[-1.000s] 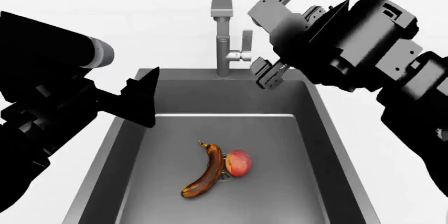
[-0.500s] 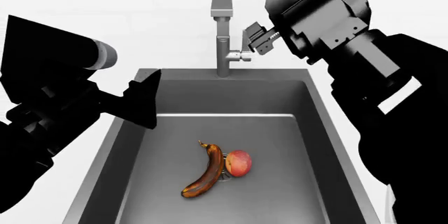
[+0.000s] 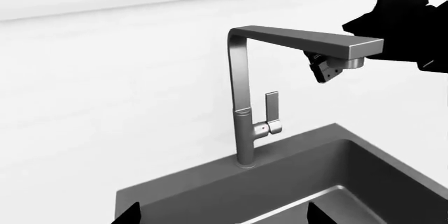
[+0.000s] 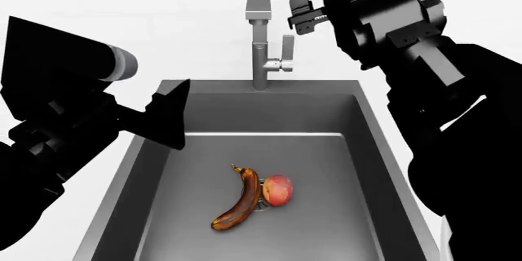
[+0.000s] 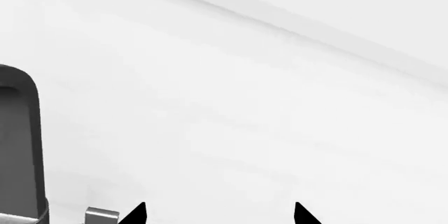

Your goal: Pick up the fruits and vegetables and place them in the sink. Turn on the sink faucet to wash them. Then turn the sink off and put them in the tray.

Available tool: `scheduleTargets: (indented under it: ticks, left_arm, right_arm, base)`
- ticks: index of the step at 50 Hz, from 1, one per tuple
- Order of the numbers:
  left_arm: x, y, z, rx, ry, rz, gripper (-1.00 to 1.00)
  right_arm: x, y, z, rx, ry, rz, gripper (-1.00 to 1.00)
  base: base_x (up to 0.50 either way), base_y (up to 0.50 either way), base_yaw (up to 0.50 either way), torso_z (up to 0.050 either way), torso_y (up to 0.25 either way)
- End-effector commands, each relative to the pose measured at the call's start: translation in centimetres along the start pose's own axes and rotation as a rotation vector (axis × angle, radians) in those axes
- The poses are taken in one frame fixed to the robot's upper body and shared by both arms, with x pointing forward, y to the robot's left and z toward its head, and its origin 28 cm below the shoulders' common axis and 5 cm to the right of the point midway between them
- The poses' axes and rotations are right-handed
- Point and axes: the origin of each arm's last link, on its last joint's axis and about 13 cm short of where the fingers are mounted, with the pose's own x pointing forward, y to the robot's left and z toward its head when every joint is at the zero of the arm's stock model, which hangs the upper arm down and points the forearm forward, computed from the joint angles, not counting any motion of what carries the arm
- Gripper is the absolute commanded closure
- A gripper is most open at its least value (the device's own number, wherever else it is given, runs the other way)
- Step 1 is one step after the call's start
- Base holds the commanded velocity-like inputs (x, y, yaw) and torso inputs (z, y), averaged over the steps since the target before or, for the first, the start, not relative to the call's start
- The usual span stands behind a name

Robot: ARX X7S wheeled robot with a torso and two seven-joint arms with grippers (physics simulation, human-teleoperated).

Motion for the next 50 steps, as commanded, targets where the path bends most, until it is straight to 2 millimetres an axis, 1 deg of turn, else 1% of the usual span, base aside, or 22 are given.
scheduleTargets:
  ticks: [1,7,17,25,34,40,50]
  left_arm:
    - [0.01,-0.05,0.11,-0.002,-0.016,-0.002,-1.00]
    - [-0.08,-0.01,0.09,-0.011,-0.023,-0.006,-1.00]
    - [-0.51,0.01,0.14,-0.015,-0.064,-0.034,-1.00]
    - [-0.65,-0.10,0.05,0.018,-0.072,-0.033,-1.00]
    - [-0.65,-0.10,-0.06,0.022,-0.071,-0.041,-1.00]
    - [-0.68,0.01,-0.11,0.016,-0.074,-0.042,-1.00]
    - [-0.75,0.06,0.01,-0.004,-0.080,-0.048,-1.00]
  right_arm:
    - [0.34,0.44,-0.13,0.084,-0.055,0.045,-1.00]
    - [0.31,0.74,0.13,0.087,-0.084,0.071,-1.00]
    - [0.26,1.05,0.01,0.058,-0.079,0.108,-1.00]
    - [0.28,1.11,-0.08,0.056,-0.077,0.121,-1.00]
    - [0.32,1.11,-0.14,0.062,-0.079,0.117,-1.00]
    - [0.33,1.06,0.17,0.073,-0.108,0.121,-1.00]
    - [0.30,1.20,0.76,0.071,-0.172,0.178,-1.00]
  base:
    - [0.00,0.00,0.00,0.000,0.000]
    - [0.00,0.00,0.00,0.000,0.000]
    - [0.00,0.00,0.00,0.000,0.000]
    - [0.00,0.00,0.00,0.000,0.000]
    - [0.00,0.00,0.00,0.000,-0.219]
    - [0.00,0.00,0.00,0.000,-0.241]
    - [0.00,0.00,0.00,0.000,0.000]
